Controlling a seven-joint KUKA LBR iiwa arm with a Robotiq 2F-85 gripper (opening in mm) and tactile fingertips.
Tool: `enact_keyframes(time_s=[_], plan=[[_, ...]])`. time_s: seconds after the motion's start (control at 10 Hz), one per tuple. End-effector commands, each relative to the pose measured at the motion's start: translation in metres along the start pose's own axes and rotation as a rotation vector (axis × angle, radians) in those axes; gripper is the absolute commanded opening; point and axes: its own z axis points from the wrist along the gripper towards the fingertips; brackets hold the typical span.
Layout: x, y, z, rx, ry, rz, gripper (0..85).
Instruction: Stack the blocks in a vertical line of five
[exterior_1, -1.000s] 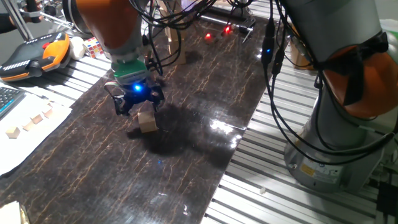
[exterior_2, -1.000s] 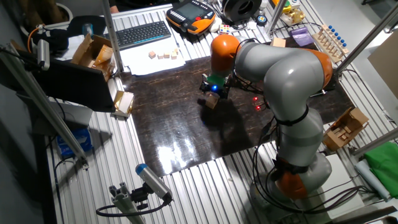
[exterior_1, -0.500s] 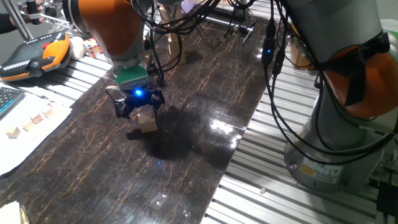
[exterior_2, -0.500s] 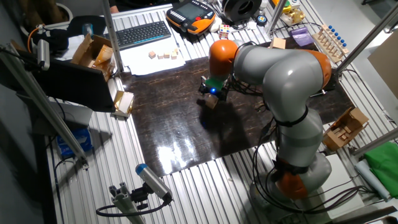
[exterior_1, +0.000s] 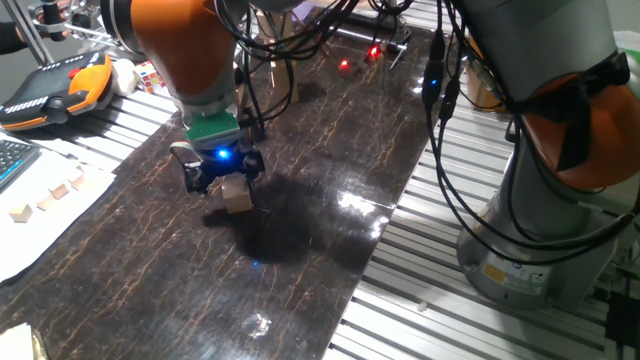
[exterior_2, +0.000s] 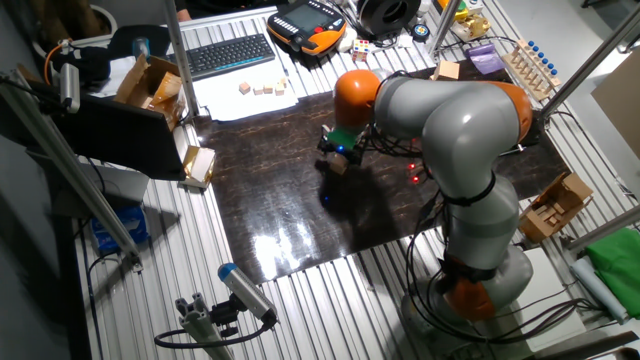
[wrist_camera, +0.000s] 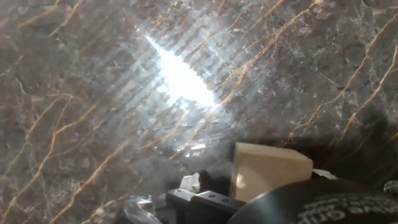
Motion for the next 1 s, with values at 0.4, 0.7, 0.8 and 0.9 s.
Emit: enact_keyframes(time_s=[0.4, 0.7, 0.8, 0.9], plan=[[0.000, 0.000, 0.000, -0.001, 0.003, -0.061, 50.7], [-0.001, 0.000, -0.007, 0.000, 0.000, -0.117, 35.0], [-0.004, 0.000, -0.018, 0.003, 0.006, -0.124, 32.3], [-0.008, 0.001, -0.035, 0.013, 0.015, -0.135, 30.0]])
